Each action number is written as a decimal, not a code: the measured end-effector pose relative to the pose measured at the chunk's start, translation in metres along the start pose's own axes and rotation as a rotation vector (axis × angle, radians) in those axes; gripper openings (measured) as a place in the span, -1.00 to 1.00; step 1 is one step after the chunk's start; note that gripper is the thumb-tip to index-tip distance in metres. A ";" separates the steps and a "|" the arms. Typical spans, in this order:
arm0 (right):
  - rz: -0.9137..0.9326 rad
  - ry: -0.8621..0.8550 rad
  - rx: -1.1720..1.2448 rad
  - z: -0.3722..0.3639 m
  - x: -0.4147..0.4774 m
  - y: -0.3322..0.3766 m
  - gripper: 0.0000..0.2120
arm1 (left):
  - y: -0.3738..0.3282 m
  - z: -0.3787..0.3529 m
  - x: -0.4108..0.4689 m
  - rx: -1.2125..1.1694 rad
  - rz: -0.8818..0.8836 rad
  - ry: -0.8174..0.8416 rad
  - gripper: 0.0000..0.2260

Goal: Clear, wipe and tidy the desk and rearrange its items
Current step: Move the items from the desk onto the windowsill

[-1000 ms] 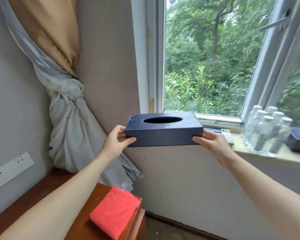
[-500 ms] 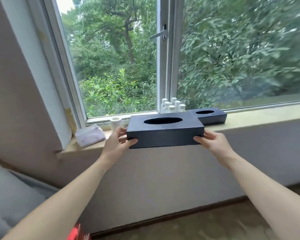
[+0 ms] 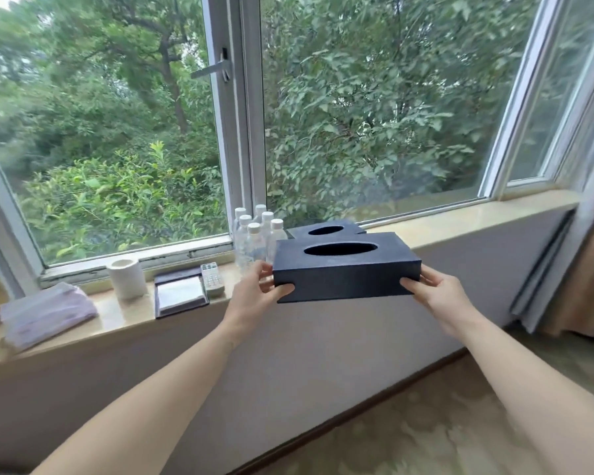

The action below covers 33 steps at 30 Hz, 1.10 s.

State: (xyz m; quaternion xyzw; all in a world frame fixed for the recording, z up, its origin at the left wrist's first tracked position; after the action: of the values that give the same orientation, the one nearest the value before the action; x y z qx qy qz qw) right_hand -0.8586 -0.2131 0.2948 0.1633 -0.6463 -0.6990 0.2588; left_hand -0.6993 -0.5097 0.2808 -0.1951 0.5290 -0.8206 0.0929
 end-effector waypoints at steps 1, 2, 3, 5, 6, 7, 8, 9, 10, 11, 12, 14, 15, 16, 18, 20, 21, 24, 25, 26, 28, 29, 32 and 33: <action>0.001 -0.008 0.002 0.006 0.007 -0.002 -0.60 | 0.000 -0.006 0.009 0.008 -0.003 0.006 -0.71; 0.002 -0.016 0.008 0.012 0.014 -0.005 -0.60 | -0.001 -0.012 0.019 0.013 -0.007 0.012 -0.72; 0.004 -0.023 0.017 0.017 0.022 -0.007 -0.60 | 0.000 -0.016 0.030 0.019 -0.011 0.016 -0.72; 0.002 -0.031 0.023 0.025 0.036 -0.012 -0.61 | 0.002 -0.021 0.052 0.022 -0.024 0.030 -0.72; 0.002 -0.035 0.021 0.028 0.043 -0.014 -0.62 | 0.005 -0.024 0.064 0.020 -0.028 0.035 -0.72; 0.005 -0.038 0.019 0.032 0.051 -0.016 -0.63 | 0.007 -0.027 0.074 0.020 -0.030 0.038 -0.72; 0.006 -0.042 0.015 0.035 0.059 -0.018 -0.64 | 0.010 -0.031 0.085 0.019 -0.032 0.037 -0.72; 0.005 -0.048 0.009 0.039 0.068 -0.019 -0.65 | 0.010 -0.036 0.095 0.022 -0.031 0.037 -0.72; 0.005 -0.056 0.003 0.043 0.077 -0.020 -0.66 | 0.009 -0.041 0.104 0.024 -0.035 0.031 -0.72; 0.005 -0.062 -0.004 0.047 0.087 -0.020 -0.67 | 0.010 -0.045 0.114 0.029 -0.034 0.017 -0.73; 0.004 -0.063 -0.011 0.052 0.098 -0.021 -0.68 | 0.011 -0.049 0.124 0.027 -0.035 0.003 -0.73; -0.009 -0.056 -0.029 0.061 0.122 -0.024 -0.68 | 0.016 -0.057 0.143 0.013 -0.026 -0.010 -0.73; -0.019 -0.053 -0.036 0.065 0.134 -0.027 -0.68 | 0.019 -0.061 0.153 0.014 -0.018 -0.015 -0.73; -0.030 -0.052 -0.041 0.069 0.146 -0.030 -0.68 | 0.021 -0.064 0.162 0.017 -0.008 -0.022 -0.73; -0.050 -0.051 -0.052 0.074 0.172 -0.035 -0.68 | 0.024 -0.069 0.179 0.014 0.006 -0.046 -0.74; -0.062 -0.035 -0.069 0.077 0.200 -0.040 -0.67 | 0.031 -0.074 0.195 0.001 0.023 -0.073 -0.74; -0.068 -0.024 -0.079 0.077 0.214 -0.043 -0.68 | 0.036 -0.076 0.202 -0.002 0.033 -0.092 -0.75; -0.084 0.003 -0.120 0.075 0.255 -0.050 -0.70 | 0.052 -0.077 0.221 -0.008 0.056 -0.150 -0.76; -0.088 0.017 -0.134 0.074 0.270 -0.053 -0.70 | 0.057 -0.077 0.227 -0.014 0.068 -0.165 -0.76; -0.090 0.033 -0.150 0.073 0.283 -0.056 -0.70 | 0.063 -0.077 0.232 -0.027 0.078 -0.180 -0.75; -0.086 0.058 -0.176 0.070 0.310 -0.063 -0.70 | 0.073 -0.077 0.244 -0.059 0.096 -0.218 -0.74; -0.083 0.060 -0.183 0.069 0.323 -0.067 -0.69 | 0.077 -0.077 0.249 -0.070 0.105 -0.233 -0.73; -0.087 0.069 -0.169 0.068 0.356 -0.080 -0.65 | 0.086 -0.080 0.264 -0.079 0.128 -0.293 -0.72; -0.095 0.081 -0.158 0.067 0.366 -0.087 -0.64 | 0.089 -0.080 0.269 -0.075 0.134 -0.312 -0.72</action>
State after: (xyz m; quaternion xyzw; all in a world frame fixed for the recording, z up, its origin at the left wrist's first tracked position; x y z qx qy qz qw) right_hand -1.2064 -0.3656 0.2555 0.2009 -0.5696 -0.7523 0.2632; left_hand -0.9812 -0.5771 0.2308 -0.2878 0.5500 -0.7522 0.2211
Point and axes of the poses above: each hand's wrist, its own x-axis towards the middle knuckle, its own z-axis out of the back of the hand, y = z × x, the point moved 6 cm from there along x, towards the middle knuckle, and after that the axes turned 11 degrees about y, right-handed, at the moved point
